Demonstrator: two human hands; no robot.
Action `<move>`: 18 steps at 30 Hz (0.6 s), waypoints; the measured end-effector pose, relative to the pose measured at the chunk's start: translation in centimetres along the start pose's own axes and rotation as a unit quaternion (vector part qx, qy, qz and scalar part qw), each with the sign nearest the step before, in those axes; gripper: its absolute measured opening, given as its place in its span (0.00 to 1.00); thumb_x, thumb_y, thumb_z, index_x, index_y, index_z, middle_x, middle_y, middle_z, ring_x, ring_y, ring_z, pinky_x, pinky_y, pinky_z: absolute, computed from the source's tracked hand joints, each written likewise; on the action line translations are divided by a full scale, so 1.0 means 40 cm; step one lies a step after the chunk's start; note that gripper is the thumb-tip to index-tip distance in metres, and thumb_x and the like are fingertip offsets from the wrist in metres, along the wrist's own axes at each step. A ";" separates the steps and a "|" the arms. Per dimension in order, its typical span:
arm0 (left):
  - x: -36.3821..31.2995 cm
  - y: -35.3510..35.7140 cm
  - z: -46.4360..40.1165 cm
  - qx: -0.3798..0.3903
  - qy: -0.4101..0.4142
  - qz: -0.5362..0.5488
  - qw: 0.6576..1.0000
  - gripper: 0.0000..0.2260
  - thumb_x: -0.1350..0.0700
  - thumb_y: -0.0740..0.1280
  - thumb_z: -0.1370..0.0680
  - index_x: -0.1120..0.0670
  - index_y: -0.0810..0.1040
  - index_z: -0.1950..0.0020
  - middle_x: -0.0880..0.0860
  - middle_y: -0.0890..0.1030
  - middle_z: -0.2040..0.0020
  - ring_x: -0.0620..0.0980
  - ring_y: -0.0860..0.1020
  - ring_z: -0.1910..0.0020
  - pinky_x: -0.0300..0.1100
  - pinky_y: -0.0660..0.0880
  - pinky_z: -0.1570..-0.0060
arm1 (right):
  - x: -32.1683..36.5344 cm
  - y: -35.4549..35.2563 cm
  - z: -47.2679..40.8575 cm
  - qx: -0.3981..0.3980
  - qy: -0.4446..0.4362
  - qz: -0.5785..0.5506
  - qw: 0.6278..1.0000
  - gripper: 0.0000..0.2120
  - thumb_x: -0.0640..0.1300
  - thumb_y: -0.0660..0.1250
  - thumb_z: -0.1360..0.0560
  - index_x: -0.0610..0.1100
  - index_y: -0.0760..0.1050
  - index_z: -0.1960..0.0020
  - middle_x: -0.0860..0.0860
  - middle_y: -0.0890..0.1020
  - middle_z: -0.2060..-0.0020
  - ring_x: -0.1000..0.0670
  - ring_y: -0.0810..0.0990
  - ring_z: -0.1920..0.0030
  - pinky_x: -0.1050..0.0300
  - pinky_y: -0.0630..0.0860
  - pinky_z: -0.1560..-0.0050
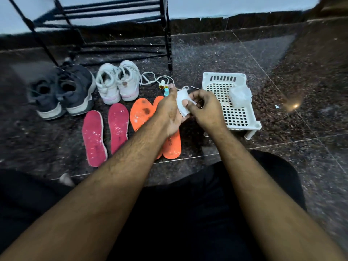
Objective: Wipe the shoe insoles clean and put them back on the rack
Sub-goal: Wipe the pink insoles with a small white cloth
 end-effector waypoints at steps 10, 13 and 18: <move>-0.116 -0.214 0.216 -0.099 0.062 -0.049 0.992 0.28 0.37 0.49 0.16 0.54 0.80 0.51 0.54 0.86 0.61 0.51 0.84 0.64 0.41 0.80 0.64 | 0.208 0.154 0.153 0.032 -0.040 -0.086 0.995 0.08 0.47 0.70 0.27 0.46 0.76 0.50 0.50 0.83 0.56 0.50 0.81 0.56 0.46 0.78 0.49; -0.156 -0.237 0.258 -0.105 0.066 0.049 0.991 0.29 0.37 0.48 0.16 0.56 0.80 0.51 0.56 0.85 0.64 0.52 0.84 0.68 0.42 0.81 0.68 | 0.306 0.172 0.159 0.032 -0.085 -0.082 0.992 0.12 0.42 0.69 0.25 0.44 0.77 0.42 0.53 0.83 0.49 0.55 0.80 0.50 0.63 0.76 0.45; -0.207 -0.243 0.253 -0.165 0.138 0.071 0.974 0.23 0.45 0.53 0.14 0.57 0.78 0.58 0.55 0.83 0.64 0.52 0.82 0.67 0.40 0.78 0.66 | 0.401 0.209 0.174 0.024 -0.115 -0.067 0.991 0.11 0.35 0.66 0.26 0.44 0.80 0.46 0.54 0.83 0.52 0.57 0.78 0.53 0.75 0.69 0.52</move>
Point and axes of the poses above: each hand's wrist, its own z-axis away from the middle knuckle, its own y-axis out of the palm, x = y × z, the point moved 7 cm from there along -z, towards the middle knuckle
